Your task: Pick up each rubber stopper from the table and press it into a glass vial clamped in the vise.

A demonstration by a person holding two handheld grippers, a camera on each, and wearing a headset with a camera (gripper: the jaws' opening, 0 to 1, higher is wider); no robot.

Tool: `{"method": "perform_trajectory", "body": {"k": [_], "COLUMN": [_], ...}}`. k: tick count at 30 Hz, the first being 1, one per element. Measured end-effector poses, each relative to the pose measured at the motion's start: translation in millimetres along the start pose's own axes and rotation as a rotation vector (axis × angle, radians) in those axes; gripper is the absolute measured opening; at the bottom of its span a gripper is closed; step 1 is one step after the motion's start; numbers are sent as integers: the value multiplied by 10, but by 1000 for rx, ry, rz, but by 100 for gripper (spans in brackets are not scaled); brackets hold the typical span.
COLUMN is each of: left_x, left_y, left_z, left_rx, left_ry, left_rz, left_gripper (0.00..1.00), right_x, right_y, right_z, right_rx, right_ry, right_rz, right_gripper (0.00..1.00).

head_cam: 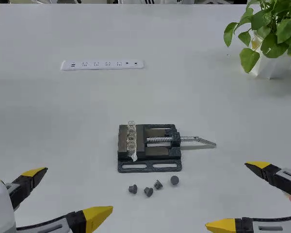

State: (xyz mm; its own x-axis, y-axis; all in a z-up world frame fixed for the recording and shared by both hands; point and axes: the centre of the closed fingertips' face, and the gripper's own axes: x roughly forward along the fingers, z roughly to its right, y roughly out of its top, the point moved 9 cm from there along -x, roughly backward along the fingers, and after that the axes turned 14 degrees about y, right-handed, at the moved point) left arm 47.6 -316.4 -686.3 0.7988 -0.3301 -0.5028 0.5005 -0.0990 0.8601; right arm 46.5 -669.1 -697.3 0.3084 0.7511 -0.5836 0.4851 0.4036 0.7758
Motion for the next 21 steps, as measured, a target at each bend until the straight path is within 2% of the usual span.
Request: {"method": "perform_trajectory", "body": {"k": [11, 19, 21], "left_x": [13, 40, 47], "left_y": [-40, -31, -31], "left_z": [7, 20, 25], "left_rx": [15, 23, 25], "left_ry": [-6, -8, -12], "left_rz": [-16, -17, -13], "left_gripper": [99, 99, 99], "right_x": [51, 171, 214], "right_y": [107, 224, 251], "right_z": [132, 211, 213], "right_rx": [-60, -130, -148], "right_ry": [29, 87, 116], "right_rz": [-59, -136, -162], "right_gripper": [97, 93, 90]}}
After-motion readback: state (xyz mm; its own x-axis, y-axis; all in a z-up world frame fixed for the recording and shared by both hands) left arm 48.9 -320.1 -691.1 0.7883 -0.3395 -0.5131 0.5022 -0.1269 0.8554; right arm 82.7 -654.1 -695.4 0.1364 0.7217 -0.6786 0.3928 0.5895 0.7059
